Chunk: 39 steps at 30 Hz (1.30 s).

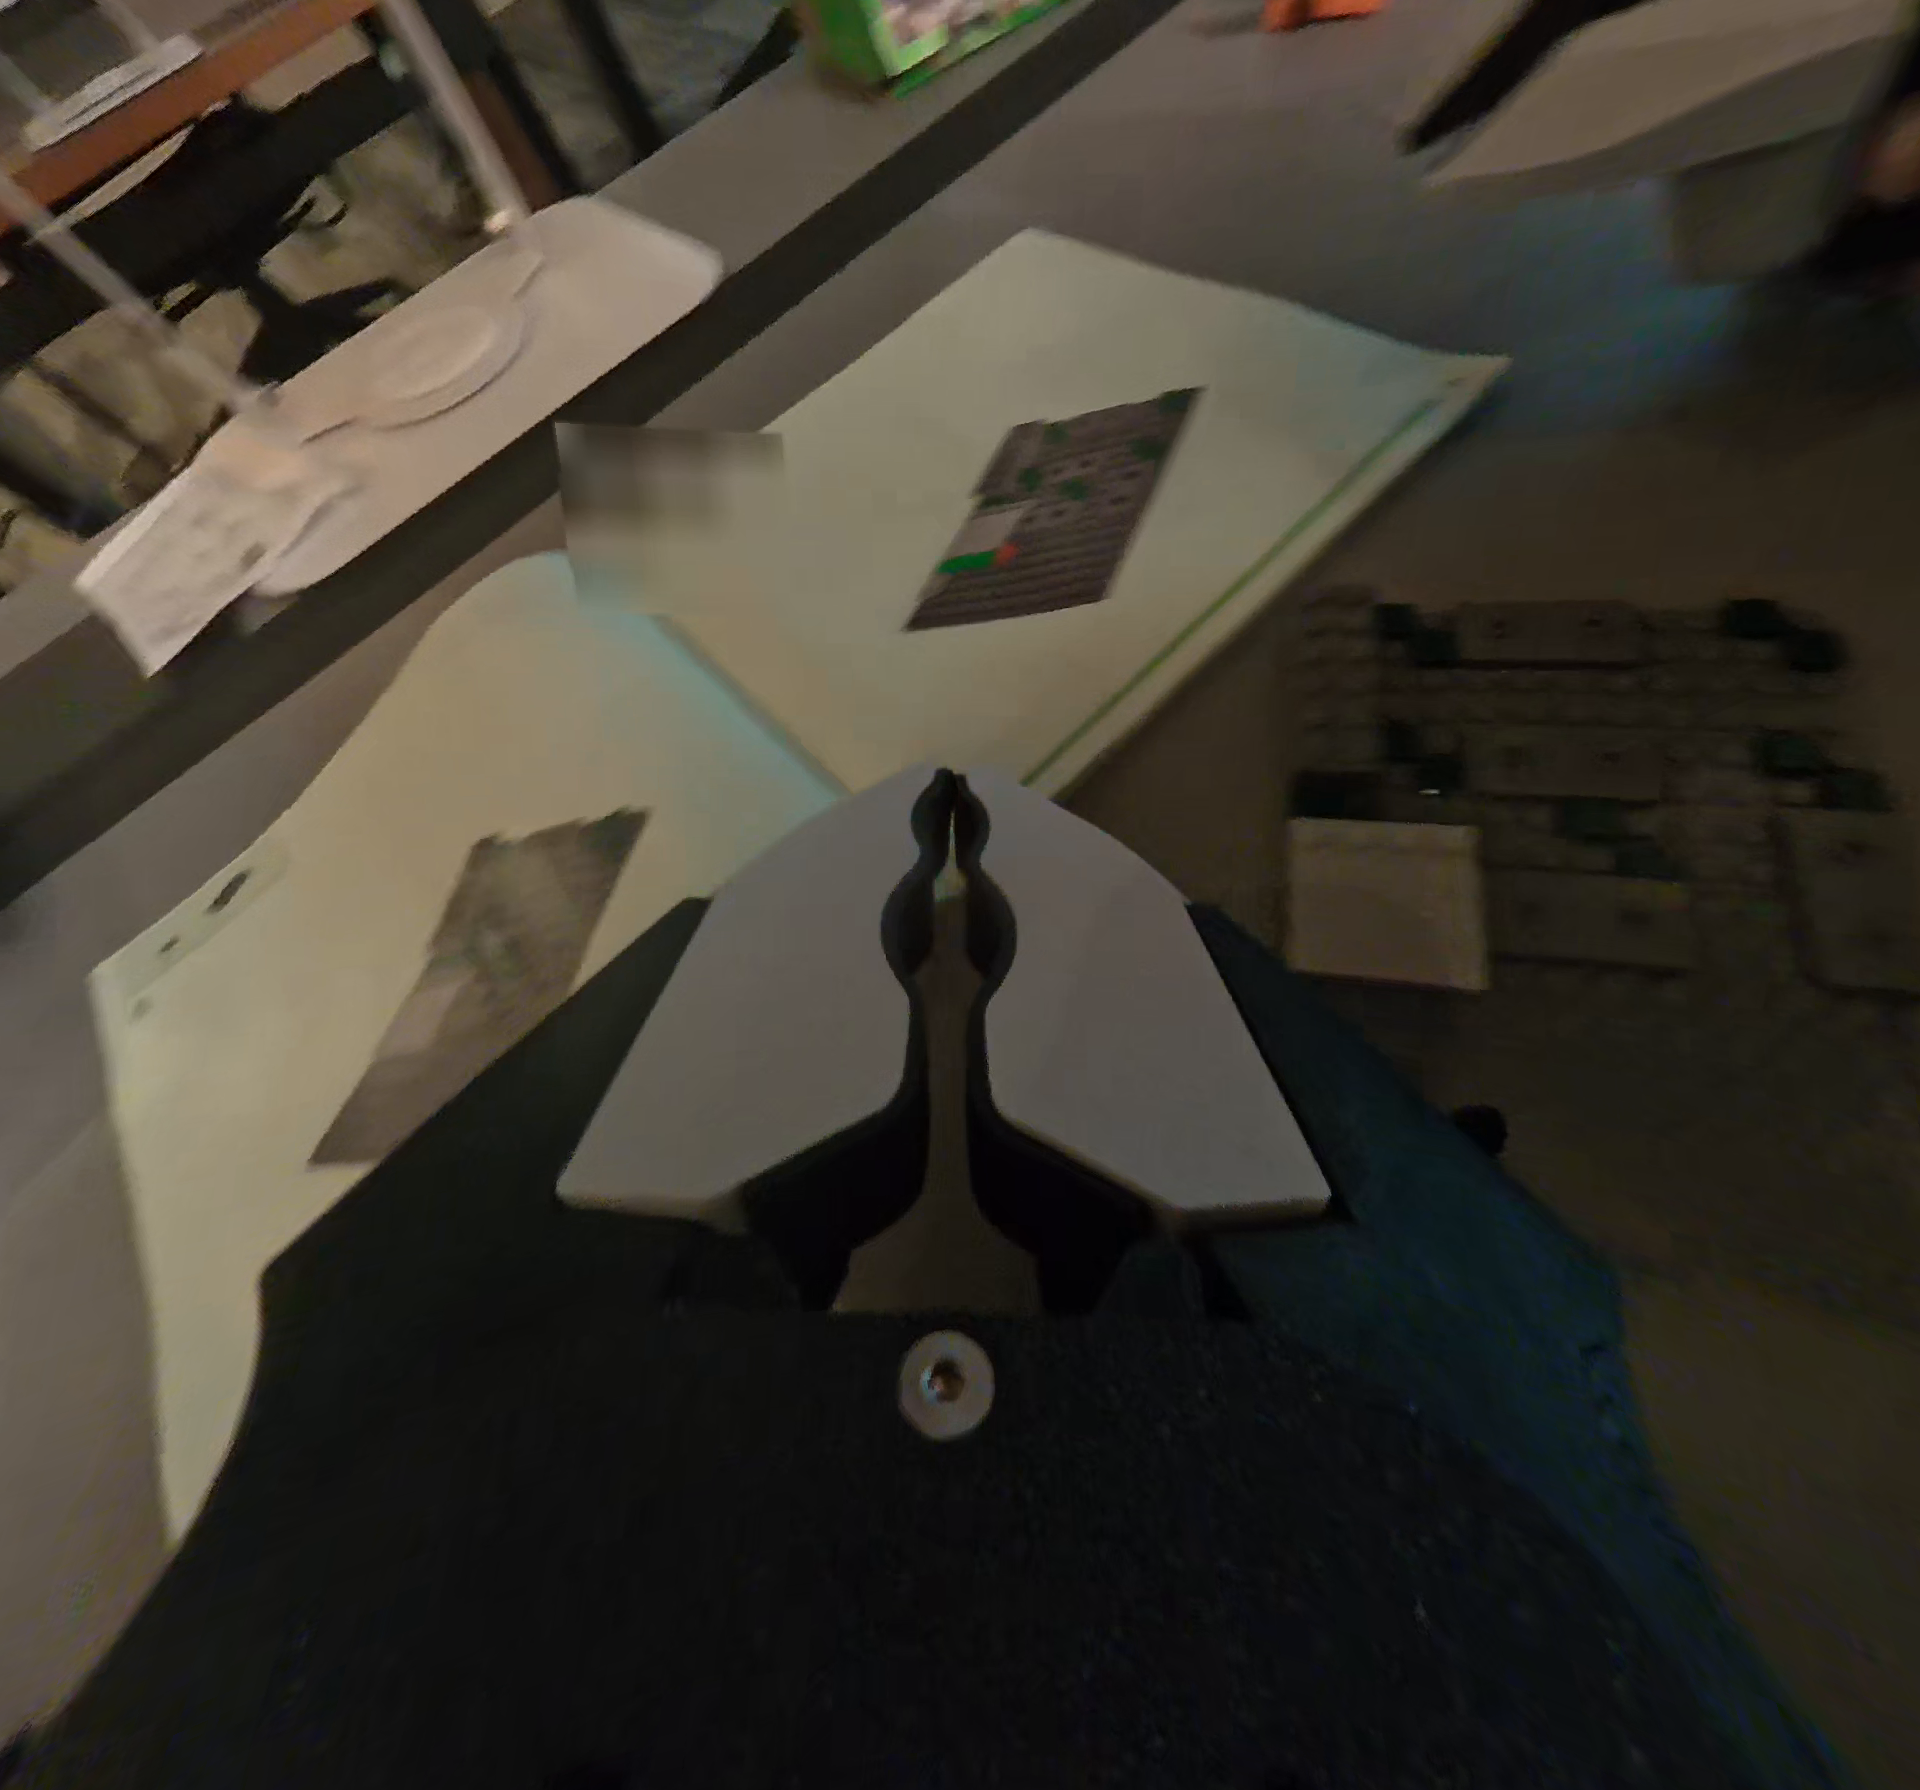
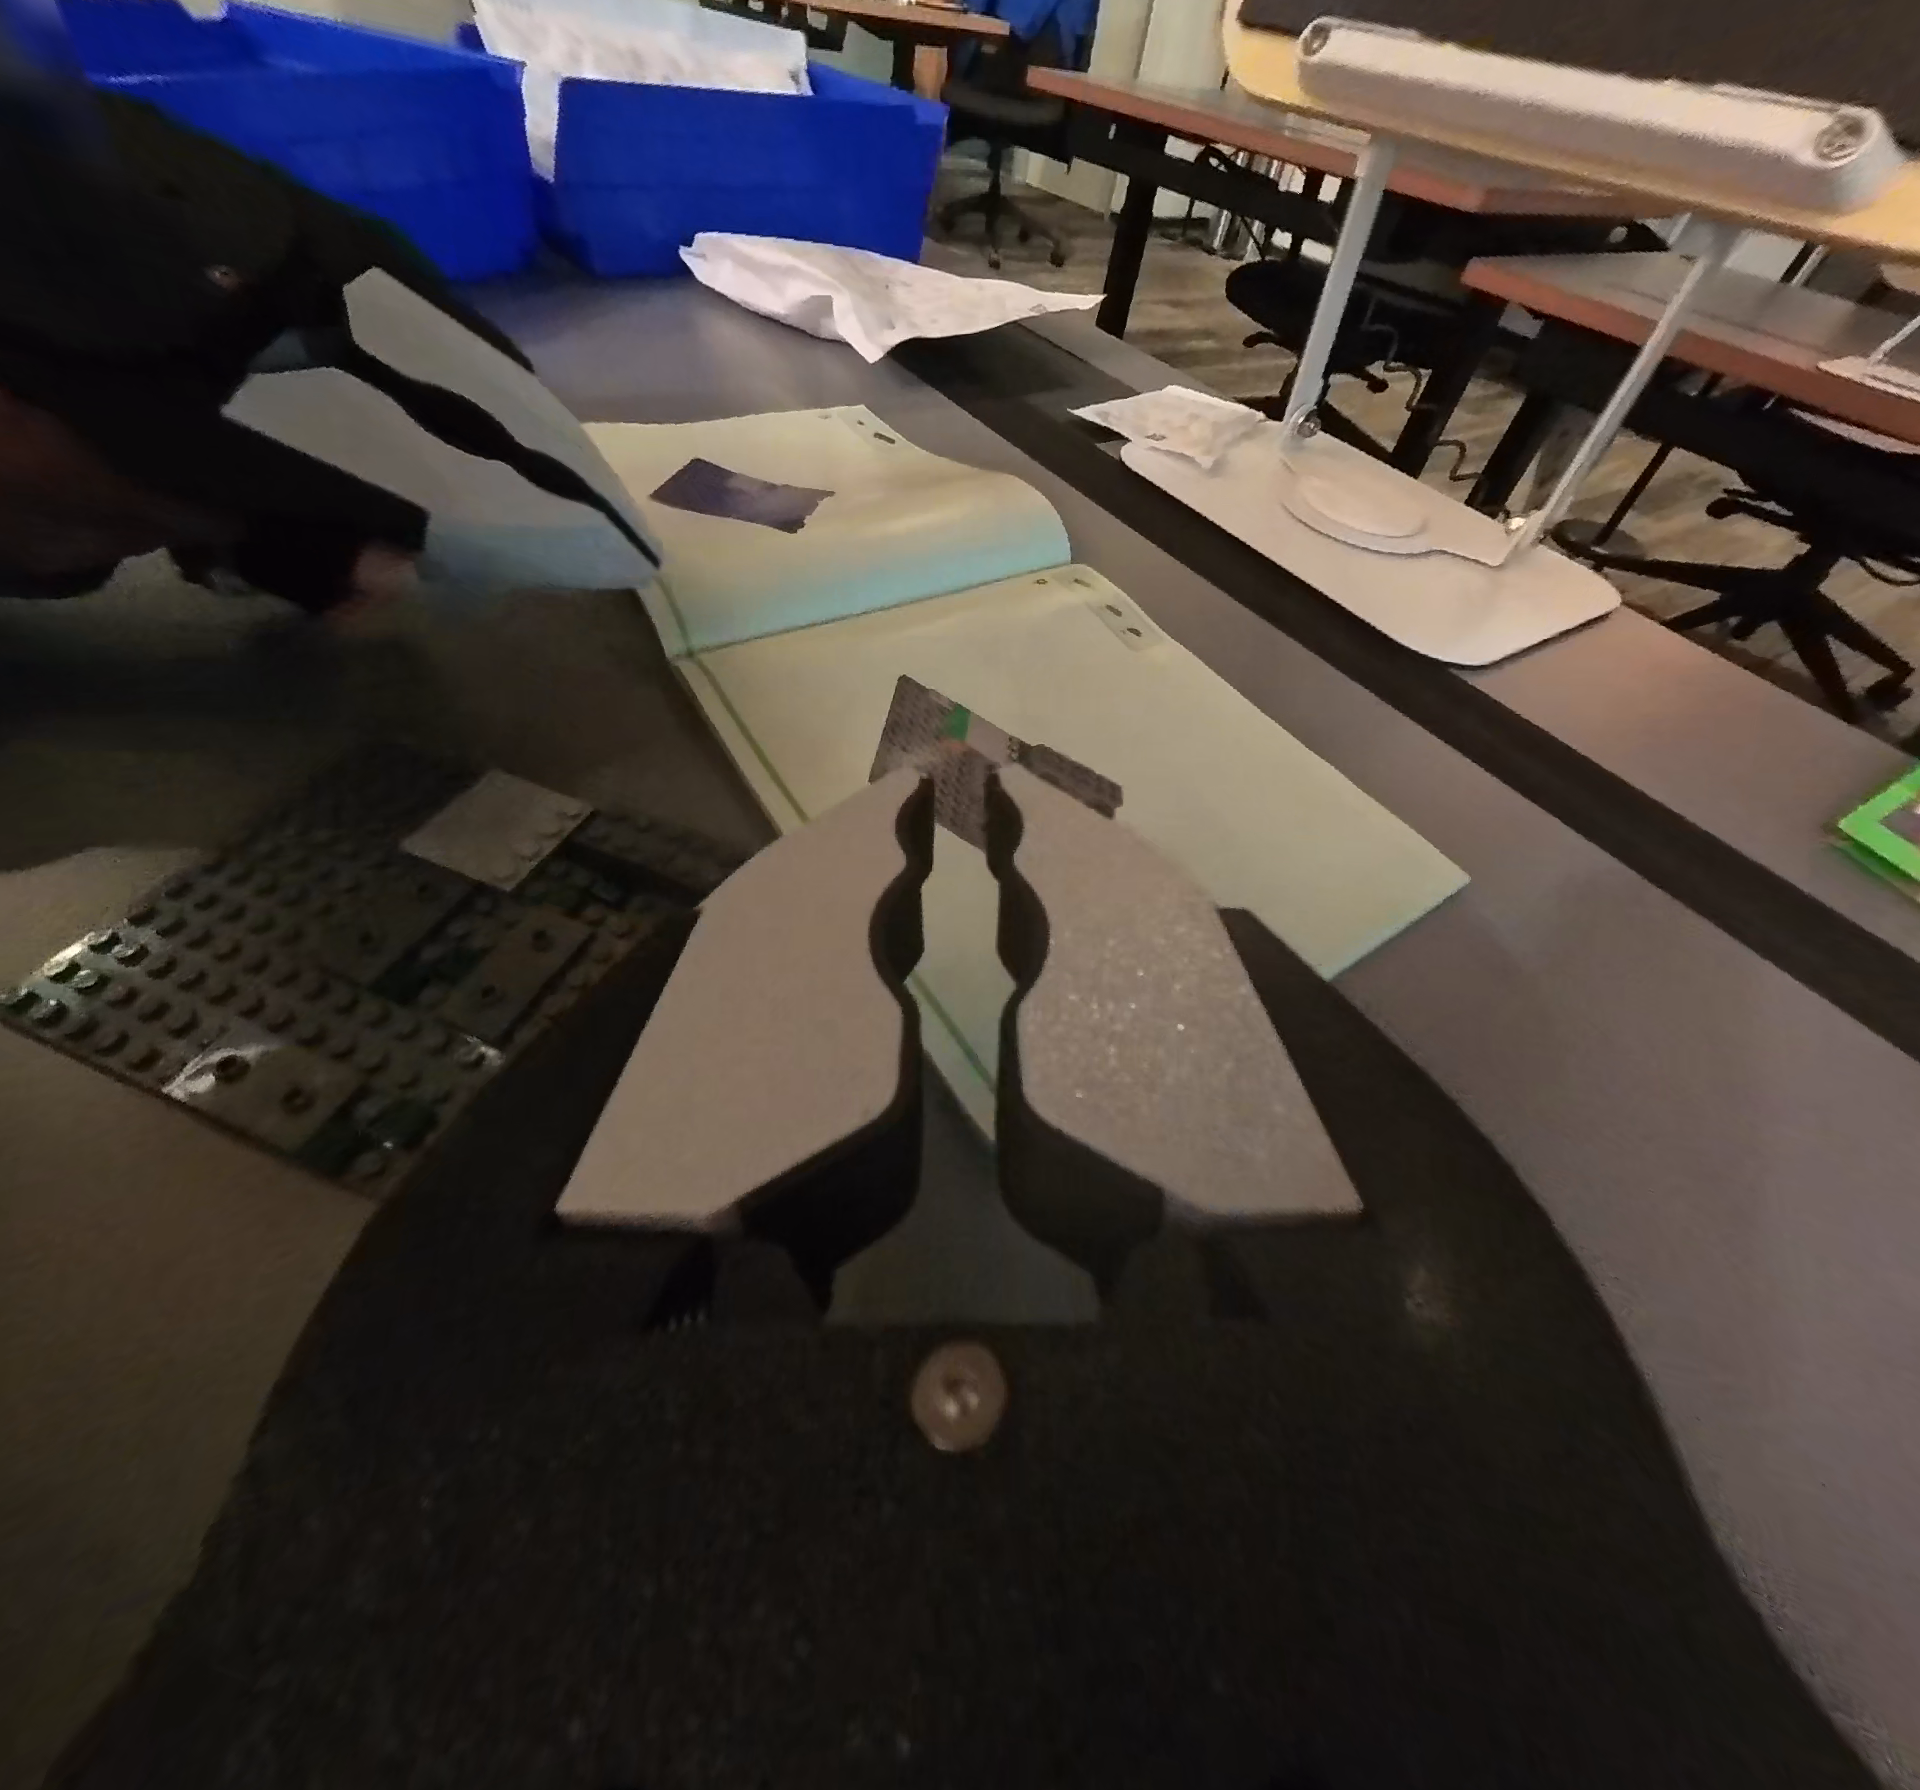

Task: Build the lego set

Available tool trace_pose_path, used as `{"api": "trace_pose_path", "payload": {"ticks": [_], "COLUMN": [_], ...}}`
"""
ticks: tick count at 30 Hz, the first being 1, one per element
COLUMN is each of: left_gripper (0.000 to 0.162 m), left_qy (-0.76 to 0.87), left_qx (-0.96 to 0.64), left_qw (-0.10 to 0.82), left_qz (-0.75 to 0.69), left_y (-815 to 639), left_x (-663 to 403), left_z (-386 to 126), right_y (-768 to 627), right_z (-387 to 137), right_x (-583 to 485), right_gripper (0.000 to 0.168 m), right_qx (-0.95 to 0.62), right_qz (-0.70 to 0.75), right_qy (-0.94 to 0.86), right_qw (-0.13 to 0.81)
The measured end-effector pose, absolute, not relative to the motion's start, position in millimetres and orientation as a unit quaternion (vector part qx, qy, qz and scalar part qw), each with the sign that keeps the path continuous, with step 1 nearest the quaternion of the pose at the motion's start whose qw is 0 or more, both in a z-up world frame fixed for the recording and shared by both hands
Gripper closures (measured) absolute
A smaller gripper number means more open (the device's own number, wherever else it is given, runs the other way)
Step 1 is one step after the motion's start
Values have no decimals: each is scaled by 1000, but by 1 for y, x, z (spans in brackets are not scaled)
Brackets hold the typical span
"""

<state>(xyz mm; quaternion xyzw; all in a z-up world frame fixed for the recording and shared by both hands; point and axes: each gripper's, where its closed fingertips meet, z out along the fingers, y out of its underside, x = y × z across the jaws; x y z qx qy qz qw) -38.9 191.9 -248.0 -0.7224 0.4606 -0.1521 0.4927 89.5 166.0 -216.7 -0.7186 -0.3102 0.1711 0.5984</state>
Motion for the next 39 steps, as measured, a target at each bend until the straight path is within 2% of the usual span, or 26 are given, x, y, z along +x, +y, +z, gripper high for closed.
{"api": "trace_pose_path", "payload": {"ticks": [3,20,26,31,39], "left_gripper": [162,162,162,162,162], "left_qy": [442,413,405,427,444], "left_qx": [-730,-742,-746,-752,-787], "left_qw": [505,502,500,456,391], "left_qz": [-132,-166,-172,-211,-176], "left_y": [204,205,213,254,324], "left_x": [-51,-49,-45,-32,-2], "left_z": [-246,-238,-228,-217,-254], "right_y": [169,180,174,178,180], "right_z": [-218,-205,-208,-211,-219], "right_x": [93,101,98,107,101], "right_gripper": [168,168,168,168,168], "right_qx": [-726,-721,-717,-727,-725], "right_qz": [163,66,108,134,135], "right_qy": [-292,-279,-289,-271,-294], "right_qw": [601,631,625,616,608]}}
